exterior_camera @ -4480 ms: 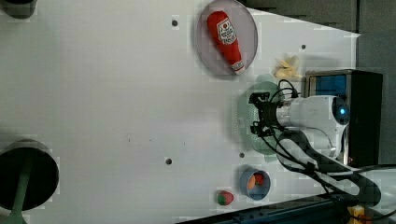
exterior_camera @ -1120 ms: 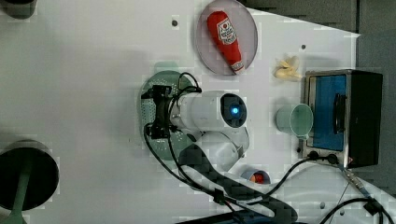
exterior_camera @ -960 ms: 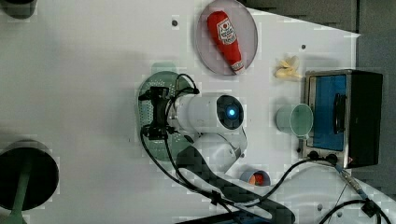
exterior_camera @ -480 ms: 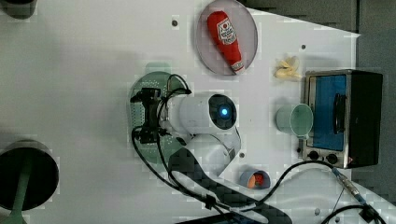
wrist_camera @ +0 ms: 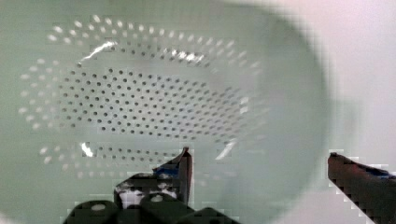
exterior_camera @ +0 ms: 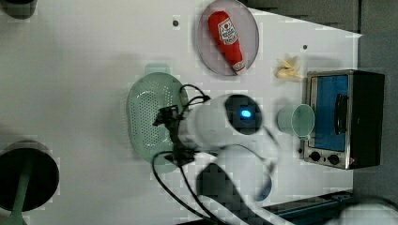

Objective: Drag strainer right to left.

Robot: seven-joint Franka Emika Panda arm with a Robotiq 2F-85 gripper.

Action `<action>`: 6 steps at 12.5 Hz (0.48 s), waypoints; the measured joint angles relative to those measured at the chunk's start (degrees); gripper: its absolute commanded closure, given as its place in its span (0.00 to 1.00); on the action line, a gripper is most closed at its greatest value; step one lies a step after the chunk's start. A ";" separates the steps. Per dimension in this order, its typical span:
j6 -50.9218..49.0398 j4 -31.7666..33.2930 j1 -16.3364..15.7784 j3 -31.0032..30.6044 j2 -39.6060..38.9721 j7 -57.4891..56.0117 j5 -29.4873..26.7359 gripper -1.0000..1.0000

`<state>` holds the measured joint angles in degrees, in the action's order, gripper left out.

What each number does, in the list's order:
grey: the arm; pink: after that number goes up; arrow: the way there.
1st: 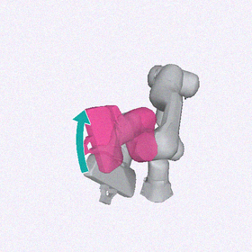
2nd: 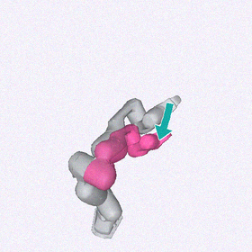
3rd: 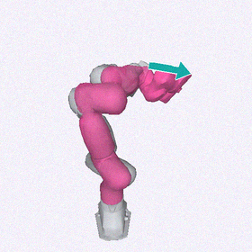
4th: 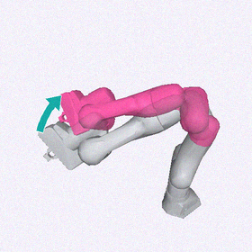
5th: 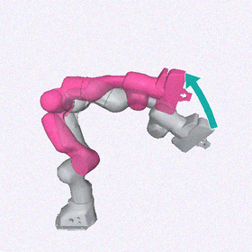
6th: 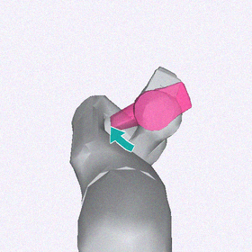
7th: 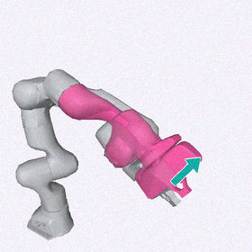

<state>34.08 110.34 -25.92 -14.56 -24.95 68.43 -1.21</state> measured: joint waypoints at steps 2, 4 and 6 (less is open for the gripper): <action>-7.82 -0.22 0.14 1.92 9.65 -8.11 0.31 0.00; -12.59 -1.45 0.77 5.81 19.94 -17.68 0.43 0.00; -16.28 -4.03 2.08 11.14 28.36 -28.40 -0.03 0.00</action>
<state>17.79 106.31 -23.84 -3.42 3.41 40.03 -1.24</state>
